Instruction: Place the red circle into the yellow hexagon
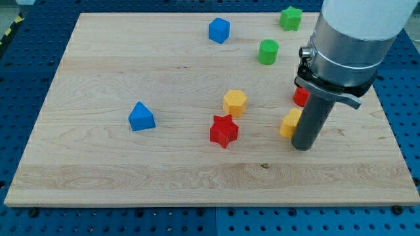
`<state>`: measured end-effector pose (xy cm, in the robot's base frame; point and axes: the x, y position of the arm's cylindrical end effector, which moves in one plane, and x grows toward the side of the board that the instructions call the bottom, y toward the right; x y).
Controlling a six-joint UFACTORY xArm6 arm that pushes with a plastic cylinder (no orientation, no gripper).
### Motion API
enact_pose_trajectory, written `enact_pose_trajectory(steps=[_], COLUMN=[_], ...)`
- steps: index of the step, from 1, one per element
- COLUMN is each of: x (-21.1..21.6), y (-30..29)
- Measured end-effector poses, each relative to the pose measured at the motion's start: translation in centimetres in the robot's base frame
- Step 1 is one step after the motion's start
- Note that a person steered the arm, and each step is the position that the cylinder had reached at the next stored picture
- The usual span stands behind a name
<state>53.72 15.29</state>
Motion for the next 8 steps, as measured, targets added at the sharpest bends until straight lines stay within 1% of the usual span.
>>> enact_pose_trajectory(steps=[1,2,3,4,5,6,7,8], x=[-1.7,-6.6,-11.4,-11.5,-10.1,-7.8,-7.3,-7.3], y=[5.9,6.2,4.8,4.8,3.0,1.1,0.5,-1.4])
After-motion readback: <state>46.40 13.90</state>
